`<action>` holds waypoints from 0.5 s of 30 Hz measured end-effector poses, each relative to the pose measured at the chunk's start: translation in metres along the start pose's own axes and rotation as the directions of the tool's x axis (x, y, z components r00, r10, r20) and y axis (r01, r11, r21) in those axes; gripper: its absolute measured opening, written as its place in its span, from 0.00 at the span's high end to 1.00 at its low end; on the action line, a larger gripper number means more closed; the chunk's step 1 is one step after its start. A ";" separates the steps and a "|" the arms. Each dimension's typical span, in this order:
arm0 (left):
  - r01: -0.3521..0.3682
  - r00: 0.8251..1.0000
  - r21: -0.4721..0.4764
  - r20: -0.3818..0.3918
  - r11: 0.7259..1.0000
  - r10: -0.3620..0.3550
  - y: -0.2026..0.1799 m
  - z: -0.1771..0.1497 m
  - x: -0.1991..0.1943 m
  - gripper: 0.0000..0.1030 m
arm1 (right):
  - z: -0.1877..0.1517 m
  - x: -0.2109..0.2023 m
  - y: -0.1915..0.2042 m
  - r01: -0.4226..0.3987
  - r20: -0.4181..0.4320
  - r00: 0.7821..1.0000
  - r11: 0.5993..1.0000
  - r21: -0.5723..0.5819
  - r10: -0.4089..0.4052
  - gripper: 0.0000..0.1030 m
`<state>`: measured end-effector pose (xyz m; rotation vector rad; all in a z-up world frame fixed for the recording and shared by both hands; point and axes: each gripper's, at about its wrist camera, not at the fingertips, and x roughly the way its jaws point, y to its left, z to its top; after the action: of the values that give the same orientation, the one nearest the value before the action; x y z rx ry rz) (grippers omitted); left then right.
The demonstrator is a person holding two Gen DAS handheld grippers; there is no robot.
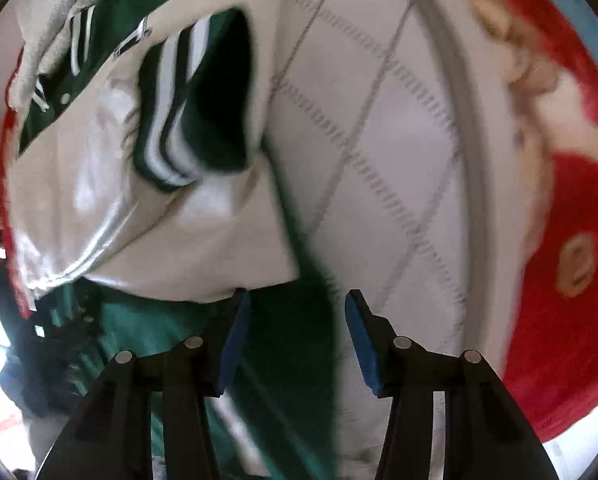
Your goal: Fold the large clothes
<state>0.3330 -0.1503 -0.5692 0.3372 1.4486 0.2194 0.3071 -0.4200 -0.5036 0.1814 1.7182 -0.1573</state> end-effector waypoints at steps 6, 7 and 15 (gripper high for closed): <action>-0.032 0.999 -0.001 0.006 0.999 0.032 -0.006 0.000 -0.001 0.00 | 0.015 0.032 0.005 -0.038 -0.042 0.999 0.994 -0.099 0.034 0.65; -0.033 0.999 0.000 0.008 0.999 0.033 -0.005 0.000 0.000 0.00 | 0.015 0.031 0.008 -0.054 -0.032 0.998 0.992 -0.111 0.051 0.87; -0.026 1.000 0.029 0.016 0.999 0.026 -0.003 -0.001 -0.001 0.00 | 0.022 0.026 -0.046 -0.116 0.017 0.993 0.974 0.196 0.115 0.88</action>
<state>0.3316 -0.1532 -0.5699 0.3815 1.4335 0.2162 0.3147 -0.4684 -0.5327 0.4255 1.6809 -0.2414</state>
